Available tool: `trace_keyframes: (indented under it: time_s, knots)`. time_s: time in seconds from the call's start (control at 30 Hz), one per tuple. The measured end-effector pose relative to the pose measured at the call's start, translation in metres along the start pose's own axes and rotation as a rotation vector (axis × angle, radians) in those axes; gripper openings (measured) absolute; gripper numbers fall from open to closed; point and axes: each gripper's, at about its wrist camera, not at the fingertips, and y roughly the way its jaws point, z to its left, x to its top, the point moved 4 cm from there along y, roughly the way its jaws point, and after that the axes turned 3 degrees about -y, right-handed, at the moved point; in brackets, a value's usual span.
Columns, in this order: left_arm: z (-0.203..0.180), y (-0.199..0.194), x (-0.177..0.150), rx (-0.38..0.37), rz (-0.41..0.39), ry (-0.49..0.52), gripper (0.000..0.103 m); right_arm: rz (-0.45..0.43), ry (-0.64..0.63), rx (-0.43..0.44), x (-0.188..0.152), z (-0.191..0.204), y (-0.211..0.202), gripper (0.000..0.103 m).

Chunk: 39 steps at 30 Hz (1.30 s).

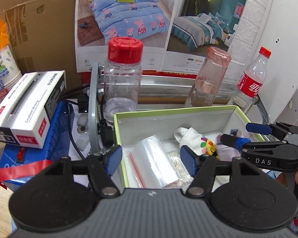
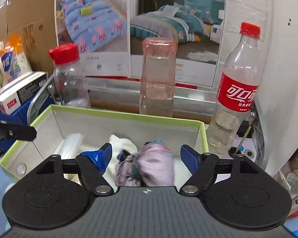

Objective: Organize soft objects
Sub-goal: 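Carry both items into the lime-green box and open both tools, then move the left tool toward the white knotted cloth while the right tool approaches the green towel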

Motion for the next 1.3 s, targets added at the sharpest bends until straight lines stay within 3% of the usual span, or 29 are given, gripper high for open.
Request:
trace_keyframes:
  time_s: [0.2, 0.37, 0.5, 0.77, 1.03, 1.2, 1.3]
  knots:
    - [0.010, -0.009, -0.014, 0.021, 0.017, -0.004, 0.068, -0.035, 0.002, -0.003, -0.003, 0.001, -0.010, 0.064]
    - [0.033, -0.034, -0.044, 0.061, 0.021, -0.012, 0.070, -0.122, 0.040, -0.017, -0.020, -0.002, -0.048, 0.064]
    - [0.051, -0.050, -0.076, 0.088, 0.043, -0.033, 0.070, -0.179, 0.089, -0.053, -0.055, -0.009, -0.091, 0.065]
    - [0.062, -0.097, -0.134, 0.081, 0.042, -0.072, 0.070, -0.166, 0.327, -0.140, -0.155, -0.038, -0.146, 0.065]
    - [0.032, -0.133, -0.157, 0.043, 0.005, 0.013, 0.071, -0.166, 0.544, -0.178, -0.236, -0.038, -0.185, 0.065]
    - [0.031, -0.124, -0.147, 0.158, -0.024, 0.085, 0.072, -0.152, 0.558, -0.168, -0.247, -0.037, -0.190, 0.066]
    - [0.035, -0.096, -0.128, 0.160, 0.013, 0.100, 0.073, -0.154, 0.540, -0.178, -0.245, -0.038, -0.190, 0.066]
